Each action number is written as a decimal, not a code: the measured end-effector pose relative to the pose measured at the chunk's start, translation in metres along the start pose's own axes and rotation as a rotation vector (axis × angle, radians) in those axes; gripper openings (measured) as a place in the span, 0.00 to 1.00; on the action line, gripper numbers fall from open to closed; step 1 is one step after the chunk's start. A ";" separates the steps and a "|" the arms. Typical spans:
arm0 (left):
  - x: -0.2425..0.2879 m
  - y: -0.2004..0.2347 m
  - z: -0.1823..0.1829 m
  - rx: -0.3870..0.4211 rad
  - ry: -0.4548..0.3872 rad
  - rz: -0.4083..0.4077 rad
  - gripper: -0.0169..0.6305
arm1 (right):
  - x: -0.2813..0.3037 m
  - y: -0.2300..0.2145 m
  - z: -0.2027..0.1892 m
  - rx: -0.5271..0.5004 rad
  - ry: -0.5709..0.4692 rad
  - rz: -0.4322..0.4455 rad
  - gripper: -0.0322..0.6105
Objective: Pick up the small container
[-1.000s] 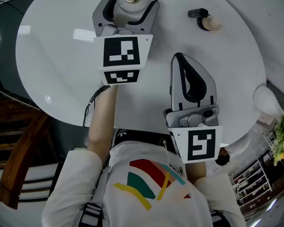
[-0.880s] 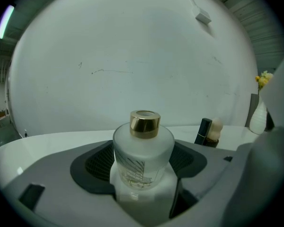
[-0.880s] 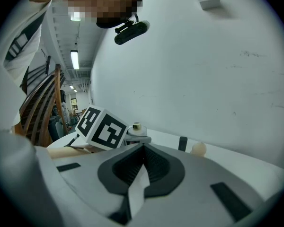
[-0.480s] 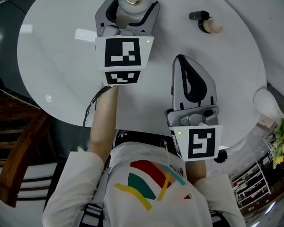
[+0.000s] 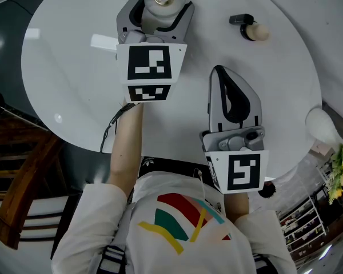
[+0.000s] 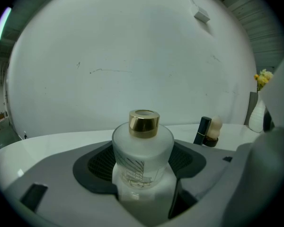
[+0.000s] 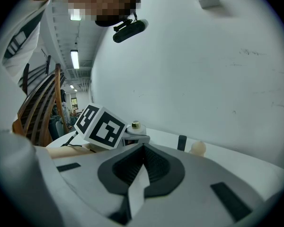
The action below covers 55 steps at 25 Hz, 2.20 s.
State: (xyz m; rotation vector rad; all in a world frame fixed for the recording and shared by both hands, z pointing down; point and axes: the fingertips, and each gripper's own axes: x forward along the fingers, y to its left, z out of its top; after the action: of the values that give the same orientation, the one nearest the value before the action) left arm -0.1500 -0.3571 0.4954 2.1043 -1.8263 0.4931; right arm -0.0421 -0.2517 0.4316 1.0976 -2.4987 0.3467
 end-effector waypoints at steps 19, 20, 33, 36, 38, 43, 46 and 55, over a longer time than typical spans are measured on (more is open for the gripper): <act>-0.030 0.004 0.062 -0.011 -0.078 0.014 0.56 | -0.026 -0.010 0.058 -0.034 -0.111 -0.058 0.07; -0.035 0.003 0.071 -0.005 -0.091 0.014 0.56 | -0.031 -0.010 0.065 -0.038 -0.124 -0.064 0.07; -0.132 -0.046 0.197 0.087 -0.287 -0.035 0.56 | -0.117 -0.037 0.156 -0.082 -0.338 -0.226 0.07; -0.162 -0.066 0.217 0.109 -0.328 -0.052 0.56 | -0.141 -0.041 0.170 -0.090 -0.379 -0.250 0.07; -0.184 -0.081 0.225 0.133 -0.350 -0.066 0.56 | -0.156 -0.041 0.177 -0.090 -0.402 -0.260 0.07; -0.230 -0.113 0.249 0.188 -0.470 -0.080 0.56 | -0.182 -0.044 0.187 -0.116 -0.438 -0.273 0.07; -0.256 -0.125 0.249 0.211 -0.488 -0.071 0.56 | -0.194 -0.044 0.187 -0.122 -0.450 -0.275 0.07; -0.279 -0.133 0.223 0.267 -0.466 -0.023 0.56 | -0.204 -0.033 0.180 -0.124 -0.452 -0.242 0.07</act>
State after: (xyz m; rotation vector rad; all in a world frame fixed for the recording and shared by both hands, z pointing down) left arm -0.0415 -0.1917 0.1694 2.5903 -2.0685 0.2648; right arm 0.0636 -0.2080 0.1829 1.5445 -2.6702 -0.1412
